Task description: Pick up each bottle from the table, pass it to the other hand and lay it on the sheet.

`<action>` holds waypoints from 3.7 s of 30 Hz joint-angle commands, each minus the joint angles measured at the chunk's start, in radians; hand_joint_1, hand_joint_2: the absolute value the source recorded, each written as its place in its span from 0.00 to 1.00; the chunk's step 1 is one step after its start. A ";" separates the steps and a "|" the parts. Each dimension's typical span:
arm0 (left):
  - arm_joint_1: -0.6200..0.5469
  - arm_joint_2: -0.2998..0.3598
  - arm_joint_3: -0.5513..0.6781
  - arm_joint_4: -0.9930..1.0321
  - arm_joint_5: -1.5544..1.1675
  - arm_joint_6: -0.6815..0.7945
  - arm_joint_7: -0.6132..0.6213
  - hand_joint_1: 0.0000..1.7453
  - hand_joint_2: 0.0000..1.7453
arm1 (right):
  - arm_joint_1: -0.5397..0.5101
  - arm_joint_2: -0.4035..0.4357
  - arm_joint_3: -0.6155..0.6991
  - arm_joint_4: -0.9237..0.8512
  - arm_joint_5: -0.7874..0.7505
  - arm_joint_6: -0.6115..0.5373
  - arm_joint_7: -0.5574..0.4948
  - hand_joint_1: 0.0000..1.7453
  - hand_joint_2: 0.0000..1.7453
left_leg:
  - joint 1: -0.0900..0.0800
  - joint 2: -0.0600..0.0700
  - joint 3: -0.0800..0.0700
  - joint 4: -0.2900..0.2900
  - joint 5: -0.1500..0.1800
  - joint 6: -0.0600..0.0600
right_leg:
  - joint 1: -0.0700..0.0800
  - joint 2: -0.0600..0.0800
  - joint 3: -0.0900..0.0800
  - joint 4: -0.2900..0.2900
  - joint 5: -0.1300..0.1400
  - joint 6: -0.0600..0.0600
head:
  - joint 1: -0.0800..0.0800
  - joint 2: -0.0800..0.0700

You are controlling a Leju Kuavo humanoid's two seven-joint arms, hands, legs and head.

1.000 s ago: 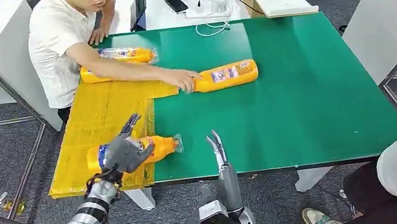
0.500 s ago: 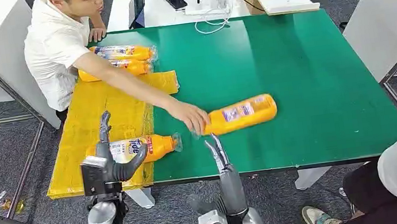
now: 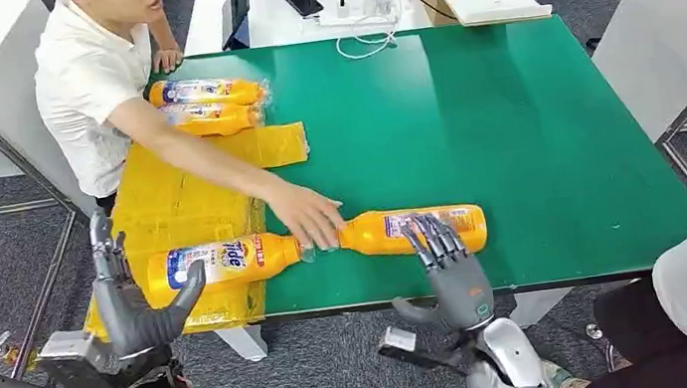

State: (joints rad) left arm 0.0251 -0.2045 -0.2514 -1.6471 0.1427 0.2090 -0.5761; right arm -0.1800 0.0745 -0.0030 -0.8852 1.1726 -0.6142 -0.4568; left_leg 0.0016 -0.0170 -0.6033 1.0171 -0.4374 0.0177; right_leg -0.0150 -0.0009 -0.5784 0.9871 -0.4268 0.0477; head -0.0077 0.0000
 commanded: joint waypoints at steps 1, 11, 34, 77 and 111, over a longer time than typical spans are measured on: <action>0.008 0.042 -0.018 -0.033 0.001 0.004 0.014 0.00 1.00 | -0.154 -0.055 -0.044 0.267 0.014 -0.084 0.058 0.00 1.00 | 0.000 0.001 0.004 -0.001 -0.001 -0.001 | 0.001 0.000 0.004 -0.001 0.000 -0.002 | 0.000 0.000; -0.013 0.042 -0.051 -0.001 -0.007 -0.006 0.010 0.00 1.00 | -0.279 -0.099 0.025 0.426 0.015 -0.057 0.177 0.00 1.00 | 0.000 0.003 0.003 0.000 -0.001 -0.001 | 0.000 0.003 0.002 0.000 0.000 -0.001 | 0.000 0.000; -0.089 0.046 -0.137 0.095 0.069 -0.093 0.099 0.00 1.00 | -0.417 -0.099 0.052 0.570 -0.043 0.187 0.307 0.00 1.00 | 0.000 0.001 0.002 0.000 0.000 0.000 | 0.000 0.001 0.002 -0.001 0.001 -0.001 | 0.000 0.000; -0.194 0.031 -0.177 0.206 0.125 -0.146 0.114 0.00 1.00 | -0.379 -0.090 0.103 0.661 -0.005 0.431 0.398 1.00 1.00 | 0.001 -0.002 0.009 -0.001 0.001 -0.001 | 0.001 -0.003 0.009 -0.002 0.000 -0.001 | 0.000 0.000; -0.043 0.041 -0.109 0.169 0.185 -0.106 0.208 0.00 1.00 | -0.241 0.053 -0.139 0.341 -0.631 0.334 -0.205 1.00 1.00 | 0.000 0.005 0.009 -0.001 -0.001 -0.001 | 0.001 0.003 0.008 -0.001 0.001 -0.001 | 0.000 0.000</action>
State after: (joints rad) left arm -0.0236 -0.1835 -0.3963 -1.5549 0.2923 0.0901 -0.3944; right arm -0.4826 0.0752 -0.1023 -0.3632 0.7109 -0.3482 -0.5910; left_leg 0.0019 -0.0153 -0.5969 1.0174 -0.4374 0.0180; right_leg -0.0145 0.0008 -0.5721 0.9867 -0.4260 0.0488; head -0.0076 0.0000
